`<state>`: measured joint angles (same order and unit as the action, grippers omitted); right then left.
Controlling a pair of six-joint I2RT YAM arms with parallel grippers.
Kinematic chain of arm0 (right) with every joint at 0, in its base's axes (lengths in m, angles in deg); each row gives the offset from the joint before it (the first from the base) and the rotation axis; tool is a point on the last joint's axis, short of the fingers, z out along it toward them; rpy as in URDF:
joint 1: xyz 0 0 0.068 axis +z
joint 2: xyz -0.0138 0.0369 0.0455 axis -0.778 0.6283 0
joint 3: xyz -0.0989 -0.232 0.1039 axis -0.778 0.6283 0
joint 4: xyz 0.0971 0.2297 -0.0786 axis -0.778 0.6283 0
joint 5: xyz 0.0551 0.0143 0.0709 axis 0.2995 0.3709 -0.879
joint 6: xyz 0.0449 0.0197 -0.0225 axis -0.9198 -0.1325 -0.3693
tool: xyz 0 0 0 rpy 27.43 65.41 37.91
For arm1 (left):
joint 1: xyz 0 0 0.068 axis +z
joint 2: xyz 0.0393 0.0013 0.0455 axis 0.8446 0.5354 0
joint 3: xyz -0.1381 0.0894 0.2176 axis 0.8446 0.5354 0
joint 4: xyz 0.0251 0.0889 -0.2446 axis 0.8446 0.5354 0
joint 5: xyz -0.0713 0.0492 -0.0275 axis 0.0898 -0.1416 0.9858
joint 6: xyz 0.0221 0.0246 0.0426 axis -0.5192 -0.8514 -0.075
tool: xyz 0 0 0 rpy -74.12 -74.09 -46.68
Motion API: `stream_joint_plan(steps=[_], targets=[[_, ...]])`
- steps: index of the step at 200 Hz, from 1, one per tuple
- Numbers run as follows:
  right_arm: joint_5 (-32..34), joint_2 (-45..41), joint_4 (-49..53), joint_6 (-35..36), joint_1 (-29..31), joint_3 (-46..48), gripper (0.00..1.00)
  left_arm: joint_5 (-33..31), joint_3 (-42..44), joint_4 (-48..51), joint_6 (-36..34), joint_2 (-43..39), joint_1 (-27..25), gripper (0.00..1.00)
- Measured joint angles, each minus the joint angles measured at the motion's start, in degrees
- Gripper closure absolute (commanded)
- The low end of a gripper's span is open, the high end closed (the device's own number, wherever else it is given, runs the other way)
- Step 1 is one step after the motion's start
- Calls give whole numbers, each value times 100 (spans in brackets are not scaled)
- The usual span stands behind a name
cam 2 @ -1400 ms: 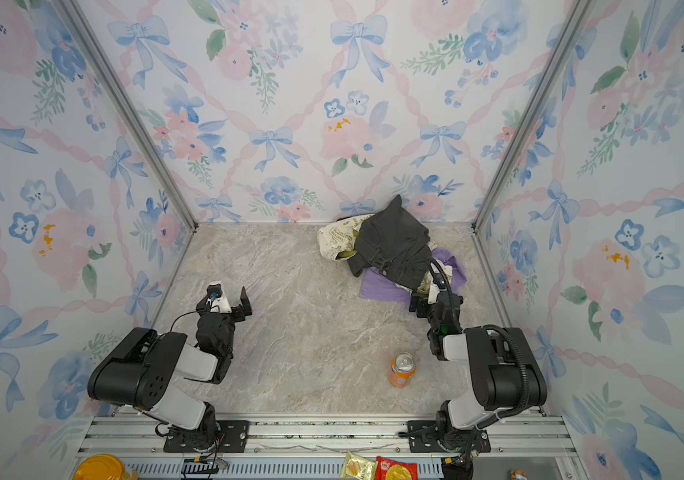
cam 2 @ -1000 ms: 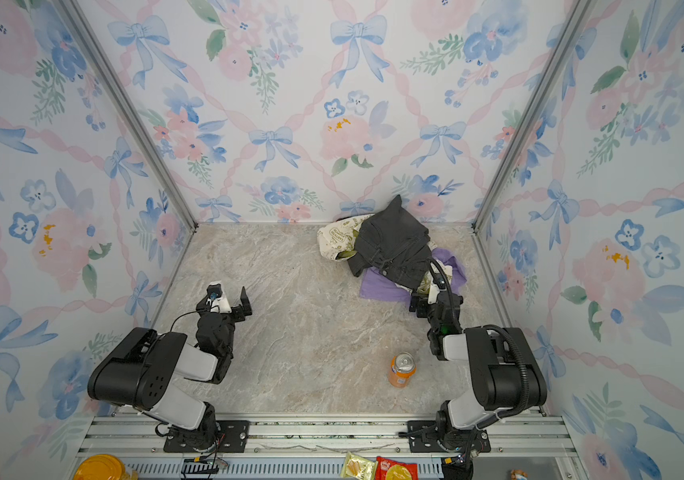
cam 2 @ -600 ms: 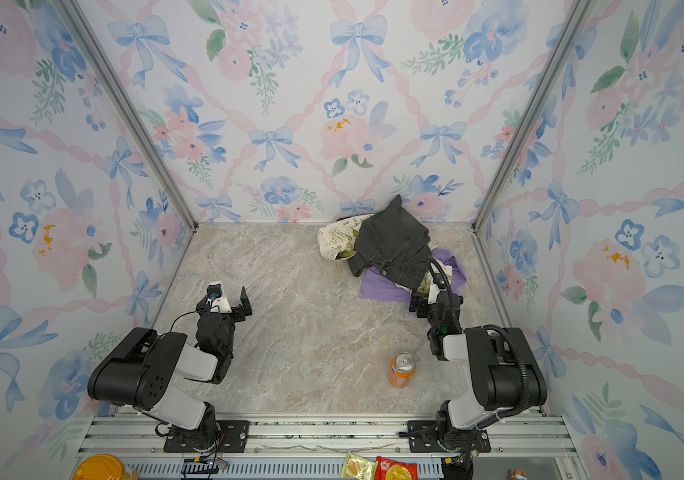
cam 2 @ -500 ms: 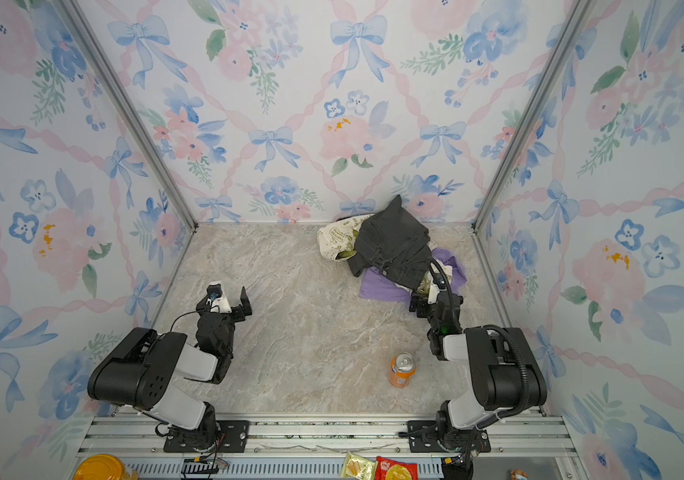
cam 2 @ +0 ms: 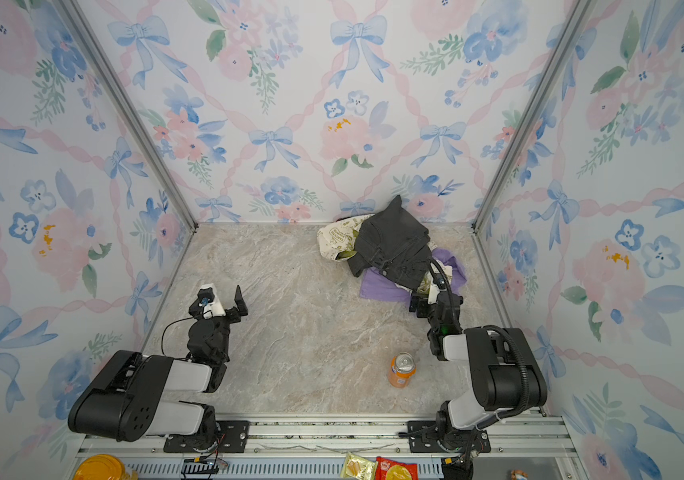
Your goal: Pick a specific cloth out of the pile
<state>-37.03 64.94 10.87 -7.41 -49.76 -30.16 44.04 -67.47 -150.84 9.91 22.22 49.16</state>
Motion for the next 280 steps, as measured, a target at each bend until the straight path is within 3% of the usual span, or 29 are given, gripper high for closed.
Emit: stream_joint_plan(steps=[63, 98, 140, 191, 280], targets=[[68, -2476, 2024, -221, 66, -457, 3, 236, 304, 697, 48, -1740, -2, 2], [66, -3029, 3250, -649, 223, -964, 3, 345, 299, 1373, 212, -2645, -72, 2], [63, -3130, 4433, -1458, 116, -1084, 0, 470, 229, 2253, 734, -3552, -402, 2], [-157, -3112, 4999, -2531, -1145, -1351, 16, 748, 59, 2817, 1132, -3746, -857, 2], [-1150, -1244, 4590, -4415, -2393, -1971, 37, 1552, -339, 3145, 1554, -3681, -957, 2]])
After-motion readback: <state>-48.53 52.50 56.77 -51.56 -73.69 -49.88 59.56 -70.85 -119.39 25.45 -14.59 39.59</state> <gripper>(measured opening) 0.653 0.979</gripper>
